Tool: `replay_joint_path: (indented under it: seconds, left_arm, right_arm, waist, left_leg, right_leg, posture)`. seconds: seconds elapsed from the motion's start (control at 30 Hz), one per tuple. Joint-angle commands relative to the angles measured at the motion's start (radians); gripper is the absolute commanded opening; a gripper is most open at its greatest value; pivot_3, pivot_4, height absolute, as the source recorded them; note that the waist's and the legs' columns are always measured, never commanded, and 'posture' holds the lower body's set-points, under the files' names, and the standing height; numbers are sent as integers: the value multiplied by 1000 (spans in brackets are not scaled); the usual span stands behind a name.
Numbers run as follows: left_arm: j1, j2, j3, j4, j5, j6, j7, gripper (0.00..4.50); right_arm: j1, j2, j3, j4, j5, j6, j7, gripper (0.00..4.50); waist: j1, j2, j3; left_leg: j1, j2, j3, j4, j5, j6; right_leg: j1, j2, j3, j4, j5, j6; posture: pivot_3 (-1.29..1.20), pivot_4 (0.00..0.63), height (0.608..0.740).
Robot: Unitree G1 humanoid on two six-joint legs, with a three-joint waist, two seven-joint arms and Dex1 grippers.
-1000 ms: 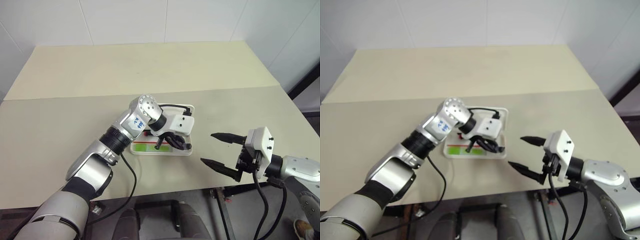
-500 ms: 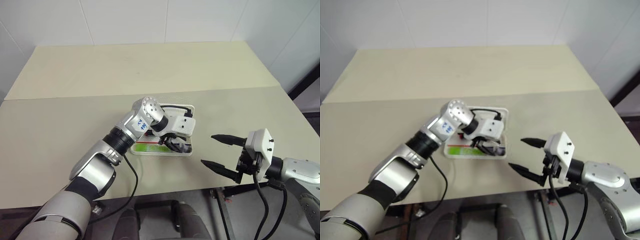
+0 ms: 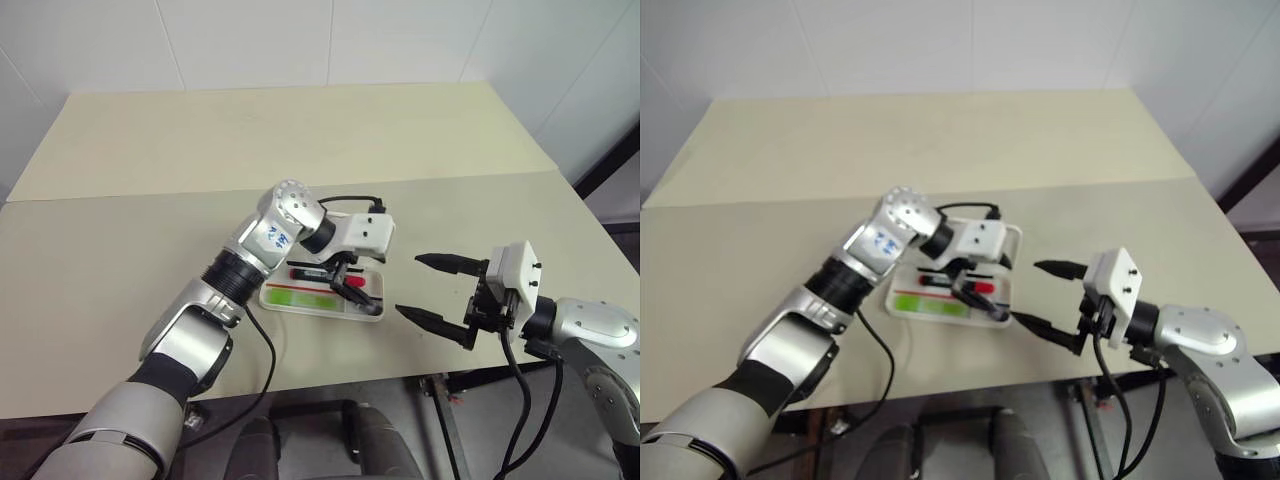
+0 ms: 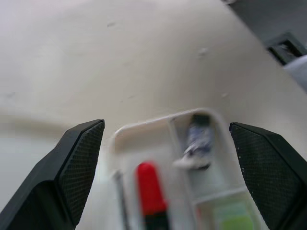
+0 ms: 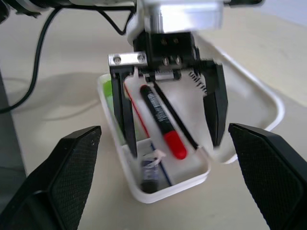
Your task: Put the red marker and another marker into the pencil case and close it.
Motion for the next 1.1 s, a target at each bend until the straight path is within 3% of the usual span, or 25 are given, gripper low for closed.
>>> replay_joint_path:
  seconds: [0.03,0.2,0.53,0.63,1.0,1.1]
  left_arm:
    - [-3,30,101,-82,-96,-46,-16,4487]
    - [50,150,233,-121,-215,-81,-84,4487]
    - [175,394,393,10,-313,-158,-189,4487]
    - [208,429,439,16,-351,-148,-198,3858]
    - [207,437,465,32,-403,-119,-184,127]
    - [188,427,464,61,-395,-120,-157,21]
  right_arm:
    - [-46,5,1,24,-2,-47,33,4500]
    - [-97,-17,-17,60,26,-53,93,4500]
    - [-112,-90,-105,35,108,7,124,4500]
    - [-111,-96,-144,17,131,26,99,4500]
    - [-122,-84,-155,-23,185,52,63,4500]
    - [-138,-68,-143,-24,187,41,50,4500]
  waist:
    - [1,0,0]
    - [-1,1,0]
    - [2,1,0]
    - [5,1,0]
    - [2,1,0]
    - [-1,1,0]
  left_leg:
    - [0,0,0,0,0,0]
    - [0,0,0,-1,0,0]
    - [2,0,0,-1,0,0]
    - [1,1,0,0,0,0]
    - [1,1,0,0,0,0]
    - [1,1,0,0,0,0]
  right_leg:
    - [0,0,0,0,1,1]
    - [0,0,0,1,4,7]
    - [0,0,-1,4,3,6]
    - [0,0,-1,4,3,5]
    - [0,0,-1,4,3,6]
    - [0,0,-1,4,3,6]
  posture:
    - [0,150,740]
    - [0,150,740]
    - [0,150,740]
    - [0,150,740]
    - [0,150,740]
    - [0,150,740]
